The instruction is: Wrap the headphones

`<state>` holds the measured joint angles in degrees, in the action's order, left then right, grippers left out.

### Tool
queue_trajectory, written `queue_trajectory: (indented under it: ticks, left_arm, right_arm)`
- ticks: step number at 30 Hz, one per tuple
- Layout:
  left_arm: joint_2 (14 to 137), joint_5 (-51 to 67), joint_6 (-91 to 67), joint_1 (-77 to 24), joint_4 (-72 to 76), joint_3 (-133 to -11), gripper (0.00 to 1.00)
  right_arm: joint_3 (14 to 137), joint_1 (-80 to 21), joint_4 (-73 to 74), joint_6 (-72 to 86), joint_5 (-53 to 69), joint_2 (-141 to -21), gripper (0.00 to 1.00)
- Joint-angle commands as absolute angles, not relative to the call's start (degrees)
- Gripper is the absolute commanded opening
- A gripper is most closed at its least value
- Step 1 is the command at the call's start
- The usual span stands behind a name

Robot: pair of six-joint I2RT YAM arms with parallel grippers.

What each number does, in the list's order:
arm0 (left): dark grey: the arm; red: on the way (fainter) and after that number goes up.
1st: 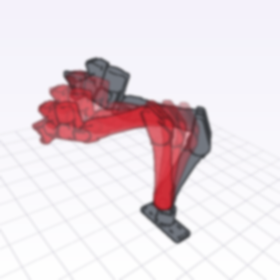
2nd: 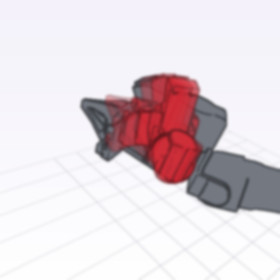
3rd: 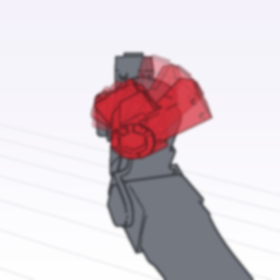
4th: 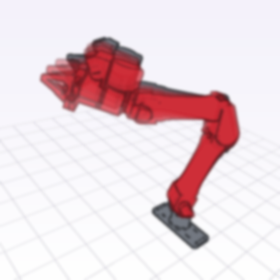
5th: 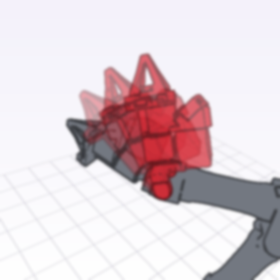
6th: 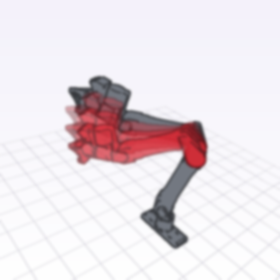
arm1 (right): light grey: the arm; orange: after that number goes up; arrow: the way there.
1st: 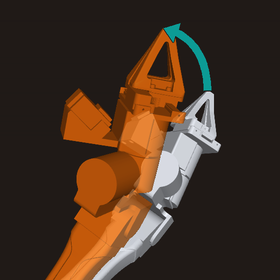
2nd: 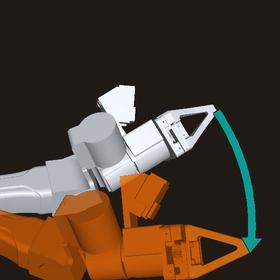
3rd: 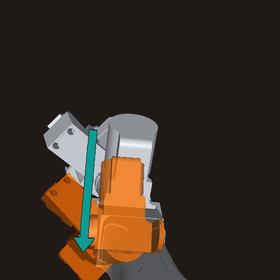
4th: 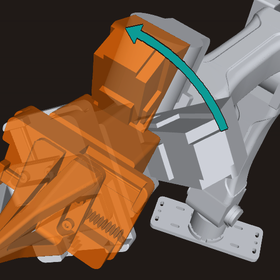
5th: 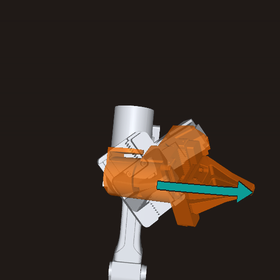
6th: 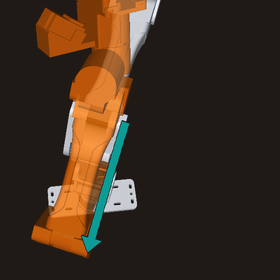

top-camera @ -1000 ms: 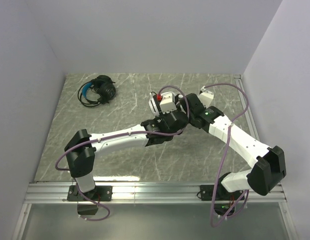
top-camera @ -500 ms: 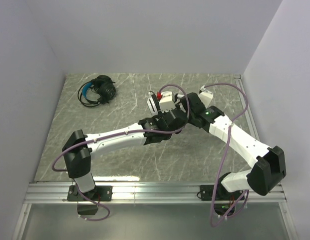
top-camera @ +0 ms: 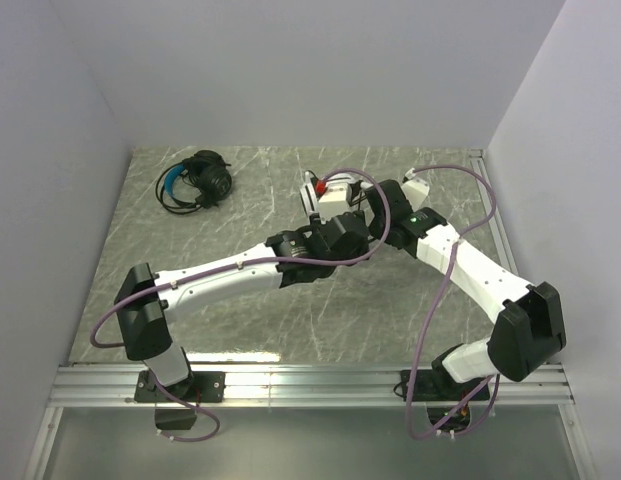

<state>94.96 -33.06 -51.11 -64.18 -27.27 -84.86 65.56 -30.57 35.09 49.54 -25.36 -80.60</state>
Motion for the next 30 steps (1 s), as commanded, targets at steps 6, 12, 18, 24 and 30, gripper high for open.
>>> queue_trajectory:
  ticks: [6,12,18,24,30]
  left_arm:
    - [92.37,-28.39,-50.62,-61.09,-24.61,-82.71,0.64]
    - [90.18,-27.95,-50.63,-60.21,-21.45,-78.75,0.64]
    - [87.45,-27.6,-49.31,-60.12,-18.37,-75.94,0.62]
    - [84.29,-27.51,-48.61,-60.03,-16.36,-73.57,0.61]
    - [83.76,-28.48,-45.01,-60.03,-15.82,-72.42,0.6]
  right_arm:
    - [66.09,-29.79,27.25,51.86,-23.56,-79.63,0.0]
    - [66.36,-29.09,27.33,51.15,-23.2,-79.28,0.0]
    - [67.06,-29.0,27.95,50.27,-23.82,-78.66,0.0]
    - [67.59,-28.48,28.3,49.83,-24.08,-78.14,0.0]
    - [68.73,-28.3,28.65,49.13,-23.38,-77.87,0.0]
